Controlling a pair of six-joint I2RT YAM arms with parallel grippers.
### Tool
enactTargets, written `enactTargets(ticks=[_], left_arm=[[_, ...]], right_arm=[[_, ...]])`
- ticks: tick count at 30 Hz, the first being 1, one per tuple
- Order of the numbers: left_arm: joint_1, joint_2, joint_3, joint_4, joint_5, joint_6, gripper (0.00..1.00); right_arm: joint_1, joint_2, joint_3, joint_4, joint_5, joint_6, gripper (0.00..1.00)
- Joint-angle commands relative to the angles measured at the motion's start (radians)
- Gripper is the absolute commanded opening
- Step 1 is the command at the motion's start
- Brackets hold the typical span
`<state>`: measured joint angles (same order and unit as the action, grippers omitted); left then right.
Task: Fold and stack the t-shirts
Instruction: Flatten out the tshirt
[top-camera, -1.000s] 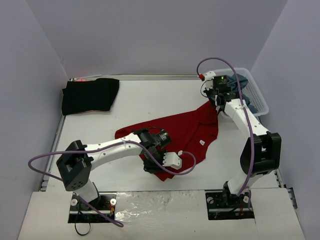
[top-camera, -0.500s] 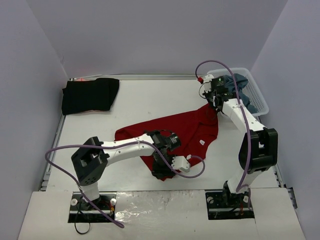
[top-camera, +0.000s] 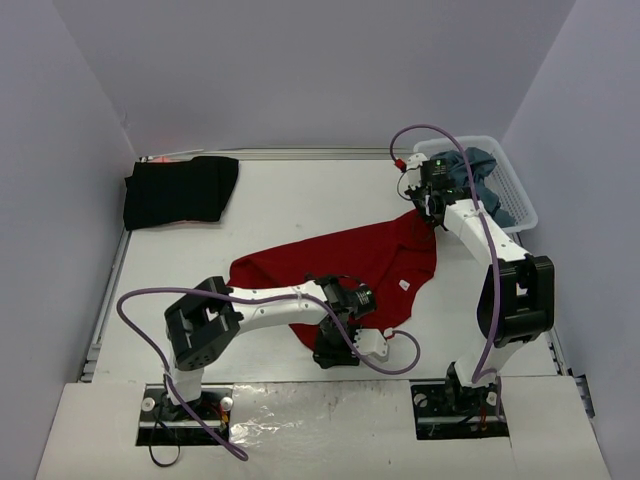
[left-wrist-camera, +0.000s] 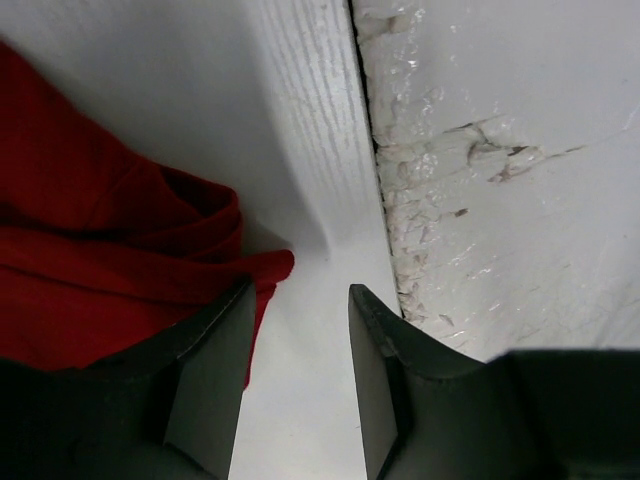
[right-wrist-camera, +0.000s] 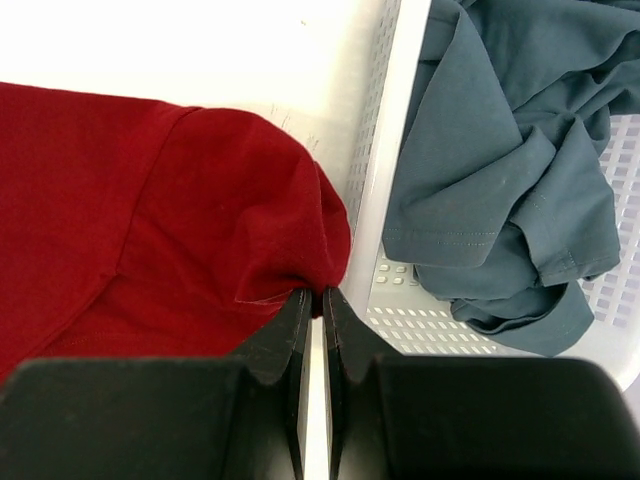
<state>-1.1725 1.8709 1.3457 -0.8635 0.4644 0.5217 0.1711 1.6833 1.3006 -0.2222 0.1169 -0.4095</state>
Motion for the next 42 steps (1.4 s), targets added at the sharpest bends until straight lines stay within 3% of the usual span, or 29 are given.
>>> enactTargets(ticks=[1, 16, 22, 23, 24, 31, 34, 38, 42], left_arm=[[-0.003, 0.002, -0.011, 0.029, -0.052, -0.025, 0.41], [-0.001, 0.034, -0.043, 0.096, -0.101, -0.058, 0.34], [-0.003, 0.053, -0.051, 0.113, -0.105, -0.074, 0.19], [-0.004, 0.057, -0.051, 0.118, -0.105, -0.080, 0.15], [-0.004, 0.065, -0.051, 0.118, -0.109, -0.078, 0.04], [0.000, 0.008, -0.054, 0.124, -0.199, -0.088, 0.02], [0.055, -0.070, -0.030, 0.112, -0.300, -0.106, 0.02], [0.290, -0.156, 0.111, 0.025, -0.282, -0.117, 0.02], [0.446, -0.257, 0.180, 0.050, -0.378, -0.104, 0.02]], right_arm=[[0.005, -0.011, -0.008, 0.009, 0.024, -0.002, 0.00], [0.005, -0.007, -0.024, 0.011, 0.020, -0.006, 0.00], [0.005, -0.007, -0.027, 0.009, 0.018, -0.006, 0.00], [0.005, -0.008, -0.027, 0.011, 0.020, -0.006, 0.00], [0.005, -0.007, -0.027, 0.009, 0.021, -0.008, 0.00], [0.002, -0.023, -0.034, 0.009, 0.027, -0.014, 0.00], [-0.005, -0.048, -0.031, 0.007, 0.020, -0.017, 0.00], [-0.019, -0.088, -0.011, 0.009, 0.007, -0.018, 0.00], [-0.027, -0.106, 0.017, 0.004, -0.005, -0.026, 0.00]])
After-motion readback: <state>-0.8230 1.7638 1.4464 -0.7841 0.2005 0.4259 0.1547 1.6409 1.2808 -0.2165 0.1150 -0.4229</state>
